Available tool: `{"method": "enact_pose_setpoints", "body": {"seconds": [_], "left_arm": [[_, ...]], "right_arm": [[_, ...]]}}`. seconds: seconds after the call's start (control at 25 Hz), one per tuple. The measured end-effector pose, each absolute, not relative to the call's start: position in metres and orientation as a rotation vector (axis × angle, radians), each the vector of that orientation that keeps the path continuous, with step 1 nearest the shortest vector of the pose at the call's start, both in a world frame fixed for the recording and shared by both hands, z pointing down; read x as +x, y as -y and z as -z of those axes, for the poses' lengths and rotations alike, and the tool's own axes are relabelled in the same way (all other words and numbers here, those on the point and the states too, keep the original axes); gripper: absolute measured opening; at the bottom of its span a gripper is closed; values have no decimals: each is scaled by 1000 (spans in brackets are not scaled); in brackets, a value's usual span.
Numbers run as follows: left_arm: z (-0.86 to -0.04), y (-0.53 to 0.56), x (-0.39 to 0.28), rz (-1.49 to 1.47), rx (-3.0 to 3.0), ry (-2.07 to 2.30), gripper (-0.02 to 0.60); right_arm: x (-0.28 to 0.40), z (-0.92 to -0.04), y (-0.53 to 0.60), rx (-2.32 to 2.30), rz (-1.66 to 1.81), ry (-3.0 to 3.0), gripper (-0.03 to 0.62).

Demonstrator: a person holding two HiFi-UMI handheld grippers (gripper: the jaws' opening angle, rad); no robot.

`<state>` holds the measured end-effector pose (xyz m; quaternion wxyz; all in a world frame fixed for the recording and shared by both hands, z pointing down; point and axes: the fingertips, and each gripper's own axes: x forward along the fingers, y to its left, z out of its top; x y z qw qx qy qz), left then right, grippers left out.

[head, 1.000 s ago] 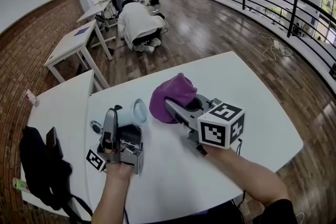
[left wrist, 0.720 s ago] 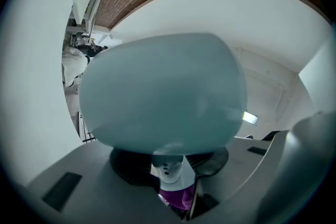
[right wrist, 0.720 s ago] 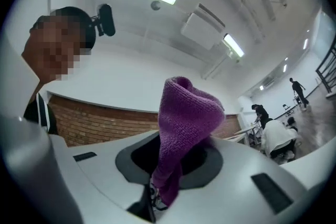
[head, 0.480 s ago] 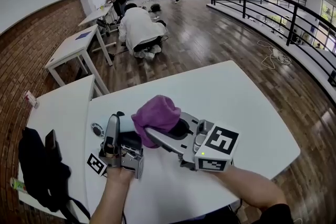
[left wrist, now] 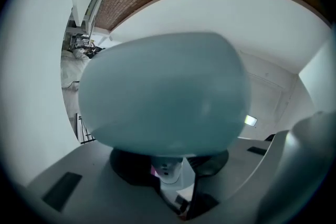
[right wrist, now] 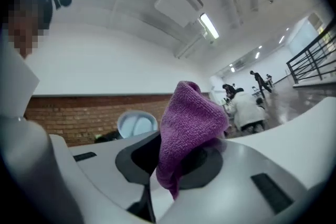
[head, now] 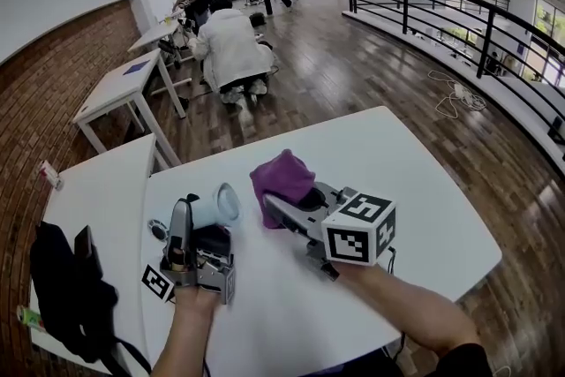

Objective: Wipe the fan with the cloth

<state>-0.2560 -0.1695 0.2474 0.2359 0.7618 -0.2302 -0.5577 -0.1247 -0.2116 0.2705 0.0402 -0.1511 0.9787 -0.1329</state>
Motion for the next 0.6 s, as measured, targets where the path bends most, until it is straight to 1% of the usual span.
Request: {"method": "enact_pose_setpoints", "body": {"seconds": [0.12, 0.2, 0.24, 0.44, 0.52, 0.6], "left_arm": [[-247, 170, -247, 1478, 2122, 639, 153], [-247, 170, -241, 1456, 2140, 627, 153], [-247, 169, -239, 1451, 2147, 614, 153], [-246, 167, -235, 1441, 2155, 599, 153], [-249, 169, -236, 1420, 2150, 598, 153], [-254, 171, -229, 1312, 2205, 632, 153]], "right_arm": [[-115, -215, 175, -265, 166, -2848, 69], [-115, -201, 157, -216, 23, -2831, 69], [-120, -204, 154, -210, 11, -2849, 69], [-136, -244, 178, -239, 222, -2943, 69], [-136, -267, 198, -355, 316, -3025, 69], [-130, -294, 220, -552, 358, -3128, 69]]}}
